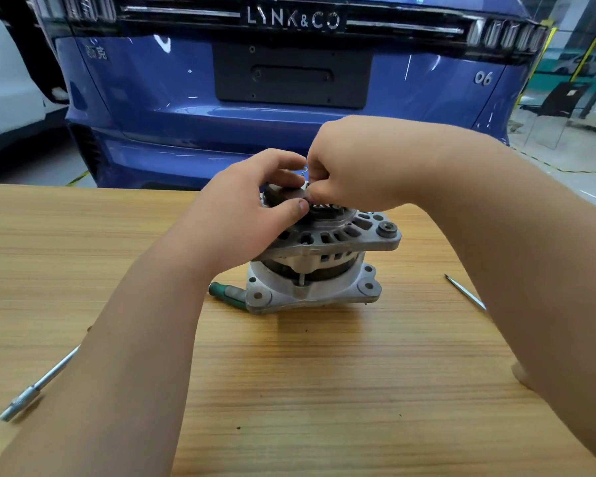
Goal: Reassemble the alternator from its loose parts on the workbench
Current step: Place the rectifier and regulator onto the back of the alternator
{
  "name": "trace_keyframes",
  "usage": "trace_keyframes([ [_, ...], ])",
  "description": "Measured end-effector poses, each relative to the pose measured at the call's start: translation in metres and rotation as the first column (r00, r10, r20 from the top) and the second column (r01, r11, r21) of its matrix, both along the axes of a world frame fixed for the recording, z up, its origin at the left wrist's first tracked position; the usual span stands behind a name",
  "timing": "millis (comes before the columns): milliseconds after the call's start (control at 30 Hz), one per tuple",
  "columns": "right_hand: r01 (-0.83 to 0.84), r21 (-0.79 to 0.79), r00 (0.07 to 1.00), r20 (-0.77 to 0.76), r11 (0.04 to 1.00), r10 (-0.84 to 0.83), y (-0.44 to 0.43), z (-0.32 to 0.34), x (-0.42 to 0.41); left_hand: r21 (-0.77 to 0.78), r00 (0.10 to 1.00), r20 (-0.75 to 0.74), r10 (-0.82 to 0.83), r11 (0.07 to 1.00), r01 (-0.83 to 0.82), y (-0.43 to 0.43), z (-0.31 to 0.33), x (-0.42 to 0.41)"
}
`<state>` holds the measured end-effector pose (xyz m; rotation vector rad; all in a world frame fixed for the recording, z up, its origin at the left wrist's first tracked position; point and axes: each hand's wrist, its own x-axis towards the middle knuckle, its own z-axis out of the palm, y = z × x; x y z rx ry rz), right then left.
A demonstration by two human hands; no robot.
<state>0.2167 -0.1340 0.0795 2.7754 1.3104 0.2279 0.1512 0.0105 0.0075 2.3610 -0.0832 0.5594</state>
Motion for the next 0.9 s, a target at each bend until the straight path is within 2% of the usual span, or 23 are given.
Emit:
trace_keyframes([
  [133, -0.007, -0.067, 1.000, -0.030, 0.998, 0.005, -0.003, 0.005, -0.001, -0.010, 1.000, 0.000, -0.005, 1.000, 0.005, 0.001, 0.000, 0.001],
  [333, 0.033, -0.059, 0.997, 0.067, 0.998, -0.030, 0.001, -0.004, -0.004, -0.007, 1.000, -0.002, -0.030, 1.000, 0.030, 0.001, -0.003, 0.002],
  [500, -0.002, -0.074, 1.000, 0.017, 0.997, 0.003, 0.000, 0.002, -0.003, 0.000, 0.999, -0.003, -0.049, 0.999, 0.049, 0.001, -0.002, 0.002],
  [667, 0.080, -0.116, 0.987, 0.151, 0.990, -0.062, 0.007, -0.006, -0.003, 0.010, 0.999, 0.012, -0.041, 0.999, 0.040, 0.002, -0.002, 0.003],
  [800, 0.130, -0.037, 0.980, 0.159, 0.991, -0.123, 0.000, -0.012, -0.010, 0.062, 0.999, 0.043, 0.008, 0.998, -0.010, -0.004, -0.003, -0.004],
  [900, 0.110, 0.157, 0.976, 0.170, 0.981, -0.137, -0.019, -0.019, -0.036, 0.073, 0.981, 0.156, 0.115, 0.989, -0.128, -0.022, -0.012, -0.025],
])
